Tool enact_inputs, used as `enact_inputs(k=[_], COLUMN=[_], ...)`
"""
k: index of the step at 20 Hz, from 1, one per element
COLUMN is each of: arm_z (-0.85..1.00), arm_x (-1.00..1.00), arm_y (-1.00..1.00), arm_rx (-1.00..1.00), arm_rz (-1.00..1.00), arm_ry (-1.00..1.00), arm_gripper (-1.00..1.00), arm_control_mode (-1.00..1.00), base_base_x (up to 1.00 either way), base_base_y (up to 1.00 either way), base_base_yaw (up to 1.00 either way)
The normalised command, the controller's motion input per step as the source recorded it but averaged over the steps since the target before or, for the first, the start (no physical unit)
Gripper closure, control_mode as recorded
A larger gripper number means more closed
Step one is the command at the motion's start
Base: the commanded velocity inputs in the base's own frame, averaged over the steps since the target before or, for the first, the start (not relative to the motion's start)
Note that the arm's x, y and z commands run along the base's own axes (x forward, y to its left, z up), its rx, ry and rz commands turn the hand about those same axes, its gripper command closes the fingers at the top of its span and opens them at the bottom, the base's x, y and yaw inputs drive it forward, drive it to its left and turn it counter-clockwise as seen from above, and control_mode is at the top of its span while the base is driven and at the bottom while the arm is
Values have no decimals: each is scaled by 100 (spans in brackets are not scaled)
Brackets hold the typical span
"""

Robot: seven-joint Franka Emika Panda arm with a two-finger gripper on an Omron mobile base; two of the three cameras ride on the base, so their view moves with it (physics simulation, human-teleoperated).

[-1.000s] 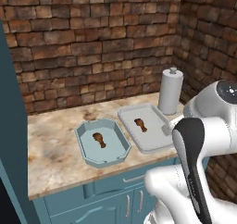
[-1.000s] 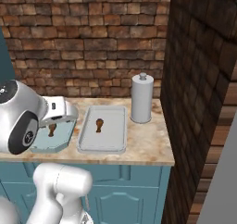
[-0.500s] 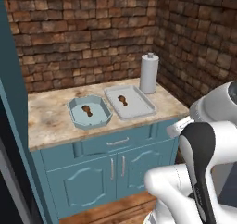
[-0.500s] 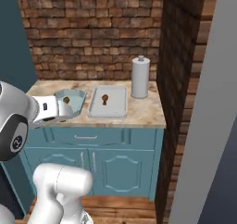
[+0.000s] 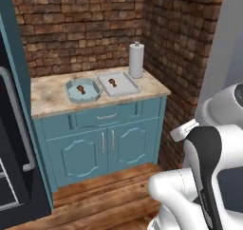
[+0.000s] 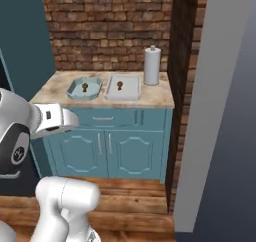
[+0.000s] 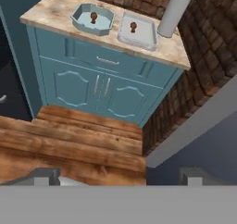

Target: Place one tomato and one chicken drumstick in each tupperware on the nearby counter, to pack two identical lunches.

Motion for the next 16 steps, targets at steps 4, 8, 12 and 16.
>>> enact_inputs(k=[4,8,12,16], arm_z=[0,0,0,0], arm_x=[0,0,0,0], arm_y=[0,0,0,0], arm_rx=[0,0,0,0], arm_rz=[0,0,0,0], arm_ry=[0,0,0,0], arm_gripper=[-100,-100,-100,-100], arm_control_mode=[100,100,100,100], base_base_x=[-99,-60,-16,-1], base_base_y=[37,88,100,100], base_base_yaw=[0,0,0,0])
